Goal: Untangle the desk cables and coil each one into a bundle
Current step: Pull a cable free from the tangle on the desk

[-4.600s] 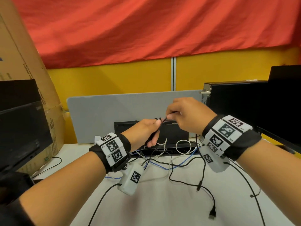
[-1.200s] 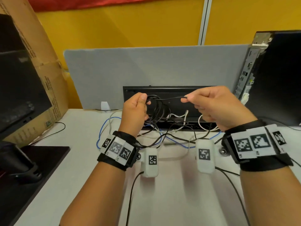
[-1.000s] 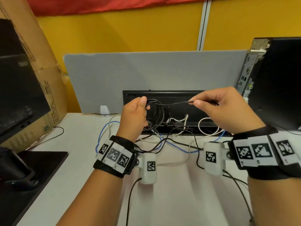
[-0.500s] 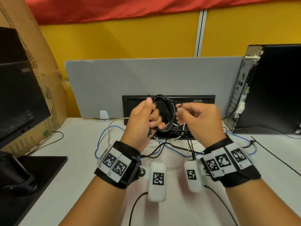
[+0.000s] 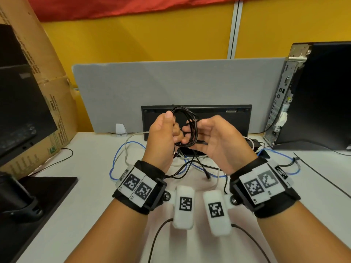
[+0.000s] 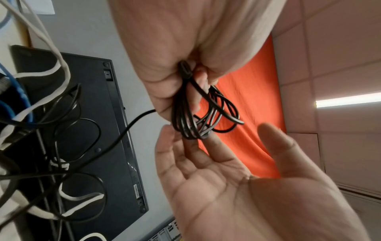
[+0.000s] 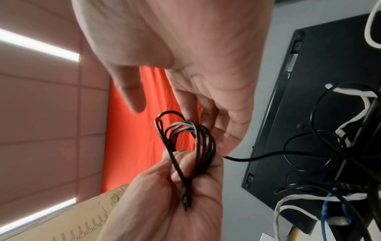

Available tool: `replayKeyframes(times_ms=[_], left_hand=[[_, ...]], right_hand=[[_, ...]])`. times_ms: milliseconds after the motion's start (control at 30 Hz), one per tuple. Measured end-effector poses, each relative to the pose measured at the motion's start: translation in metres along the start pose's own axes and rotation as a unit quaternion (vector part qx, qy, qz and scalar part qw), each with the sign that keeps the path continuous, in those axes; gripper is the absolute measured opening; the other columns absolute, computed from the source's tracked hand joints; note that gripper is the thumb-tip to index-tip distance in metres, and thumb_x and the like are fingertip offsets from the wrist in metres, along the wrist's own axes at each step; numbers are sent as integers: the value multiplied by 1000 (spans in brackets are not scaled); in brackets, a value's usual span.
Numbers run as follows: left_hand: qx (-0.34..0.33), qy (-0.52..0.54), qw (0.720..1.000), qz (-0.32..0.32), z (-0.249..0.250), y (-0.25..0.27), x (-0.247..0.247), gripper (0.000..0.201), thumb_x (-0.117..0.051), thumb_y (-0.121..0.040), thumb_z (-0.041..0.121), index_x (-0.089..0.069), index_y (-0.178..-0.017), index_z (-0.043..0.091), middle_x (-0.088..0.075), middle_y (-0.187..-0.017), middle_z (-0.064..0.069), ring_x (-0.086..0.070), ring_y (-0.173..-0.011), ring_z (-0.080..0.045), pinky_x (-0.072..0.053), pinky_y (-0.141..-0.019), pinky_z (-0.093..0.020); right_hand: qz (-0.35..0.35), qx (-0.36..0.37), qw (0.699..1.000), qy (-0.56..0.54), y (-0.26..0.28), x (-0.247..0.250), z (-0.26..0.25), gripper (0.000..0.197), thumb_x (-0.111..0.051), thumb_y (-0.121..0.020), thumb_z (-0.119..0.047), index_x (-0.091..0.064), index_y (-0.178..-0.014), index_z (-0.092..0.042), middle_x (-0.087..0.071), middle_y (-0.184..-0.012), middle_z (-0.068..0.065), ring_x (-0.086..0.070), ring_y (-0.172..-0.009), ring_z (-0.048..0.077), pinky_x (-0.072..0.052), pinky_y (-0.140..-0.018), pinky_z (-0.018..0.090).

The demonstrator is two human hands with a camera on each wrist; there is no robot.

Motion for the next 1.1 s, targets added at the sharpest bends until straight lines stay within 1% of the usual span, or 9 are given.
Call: replayKeyframes(times_ms=[167,333,467,567,700,800,900,1000,1100], left_hand=[[24,-49,998,-23,-7,0,-5,31,-30,-106,25,-40,-78,13,-26,-58,1,-27,-51,-13,-42,-55,-29],[64,-100,991,-63,-12,-3,2,33,-34,-105,29,-48,-79,15,-37,-57,4,-47,-53,-13,-48,-58,-24],[106,-61,990,-75,-20,-2,0,34,-35,-105,31,-49,-78,15,-39,-54,5,-48,-52,-14,-50,-55,-23],[95,-41,991,-86,-18,0,-5,35,-33,-105,27,-48,-78,12,-36,-58,-1,-42,-58,-16,-48,-59,-26],[35,-105,991,-71,-8,-2,-4,34,-30,-106,23,-46,-77,14,-34,-61,-2,-36,-62,-23,-39,-66,-36],[-1,-132,990,-55,0,-4,-1,34,-30,-106,22,-45,-76,15,-37,-52,6,-39,-54,-21,-41,-61,-34],[-18,-134,991,-16,5,-8,12,34,-32,-106,22,-45,-75,14,-32,-49,8,-37,-48,-15,-41,-56,-27],[-29,-134,991,-3,7,-12,20,33,-32,-106,23,-47,-77,15,-30,-50,7,-38,-47,-15,-43,-60,-29],[-34,-132,991,-4,7,-12,22,32,-33,-106,25,-48,-79,15,-32,-51,7,-42,-48,-16,-44,-60,-29]], right_hand=[[79,33,985,148,1,10,-2,11,-63,-90,-4,-73,-92,-8,-74,-90,18,-72,-82,29,-59,-82,39],[71,3,972,224,1,16,-1,19,-57,-96,-17,-74,-87,-19,-74,-94,11,-67,-91,21,-51,-80,33],[19,-35,989,146,2,6,3,31,-44,-101,-17,-66,-79,-12,-69,-86,13,-65,-97,36,-42,-99,52],[-38,-59,997,45,5,-7,5,35,-50,-97,-25,-58,-64,-17,-62,-73,1,-63,-84,26,-43,-86,45],[-20,3,969,247,3,-5,-3,31,-64,-87,-10,-62,-60,-25,-69,-72,-9,-68,-81,9,-51,-71,27],[38,46,939,338,3,4,-15,21,-63,-86,-7,-67,-79,-26,-70,-71,-9,-68,-70,7,-54,-60,21],[72,39,922,379,3,21,-23,18,-69,-82,-4,-69,-94,-18,-73,-73,2,-72,-67,16,-60,-61,30],[100,46,925,363,5,37,-35,17,-68,-81,3,-71,-81,-15,-74,-67,5,-72,-63,18,-60,-64,34],[104,42,978,178,6,39,-33,21,-58,-88,9,-70,-86,-8,-73,-68,7,-70,-63,17,-58,-63,28]])
Point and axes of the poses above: each hand's wrist, its own y-axis away from the middle knuckle, its own x-axis out of the back of the hand, z = x × y, the point moved 9 cm from there along -y, towards the middle knuckle
